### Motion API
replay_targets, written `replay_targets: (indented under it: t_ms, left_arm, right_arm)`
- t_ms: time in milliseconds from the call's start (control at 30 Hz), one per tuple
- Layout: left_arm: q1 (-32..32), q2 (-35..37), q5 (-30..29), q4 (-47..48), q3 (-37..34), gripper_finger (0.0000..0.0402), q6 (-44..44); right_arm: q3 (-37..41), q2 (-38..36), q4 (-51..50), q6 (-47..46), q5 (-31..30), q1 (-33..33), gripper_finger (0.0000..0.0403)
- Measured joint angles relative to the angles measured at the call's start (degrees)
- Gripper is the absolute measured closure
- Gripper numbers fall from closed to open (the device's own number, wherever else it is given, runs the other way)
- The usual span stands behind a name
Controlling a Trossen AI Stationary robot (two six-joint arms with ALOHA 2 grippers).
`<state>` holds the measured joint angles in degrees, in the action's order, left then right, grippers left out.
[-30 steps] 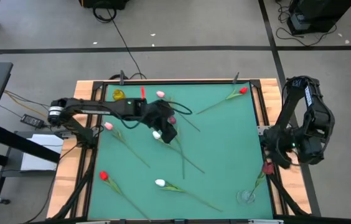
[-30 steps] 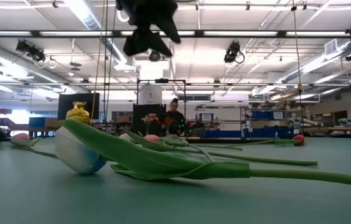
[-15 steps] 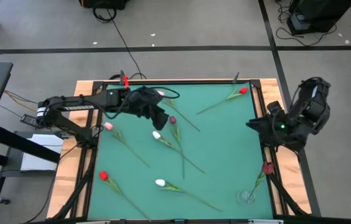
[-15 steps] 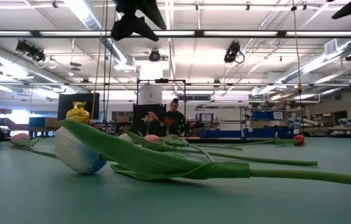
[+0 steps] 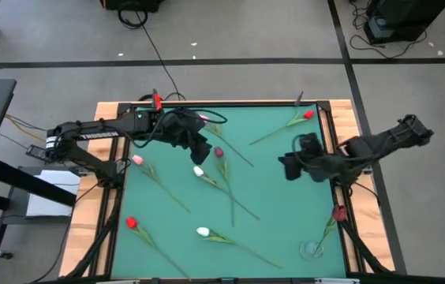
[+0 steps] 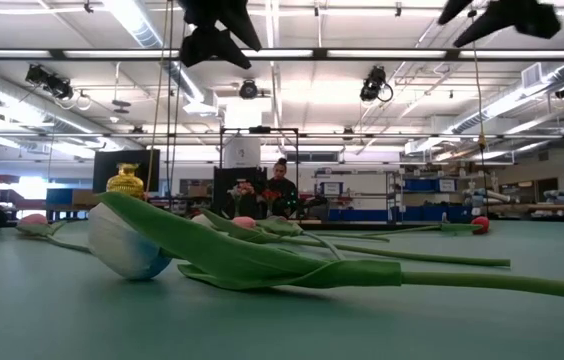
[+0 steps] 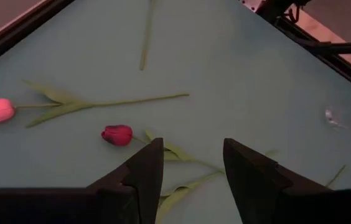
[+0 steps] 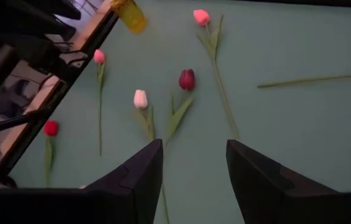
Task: Sort flowers into vase by color
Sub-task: Put the dark red tulip into the transparent vase
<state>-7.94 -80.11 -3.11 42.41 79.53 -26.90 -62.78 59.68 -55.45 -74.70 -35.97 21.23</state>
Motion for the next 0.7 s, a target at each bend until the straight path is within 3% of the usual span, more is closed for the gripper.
replay_targets:
  t_ms: [233,467,700]
  left_arm:
    - [0.1,2.3,0.4,6.7,0.0,0.023,4.4]
    - [0.1,2.9,2.2,16.3,0.0,0.023,7.7]
    - [0.1,3.0,2.7,19.3,-0.4,0.023,13.3]
  right_arm:
    - [0.0,11.1,9.9,7.6,8.2,-8.5,0.0231]
    - [0.0,20.8,20.9,10.0,16.2,-11.9,0.0237]
    - [0.0,30.1,28.2,10.4,21.1,-14.3,0.0237]
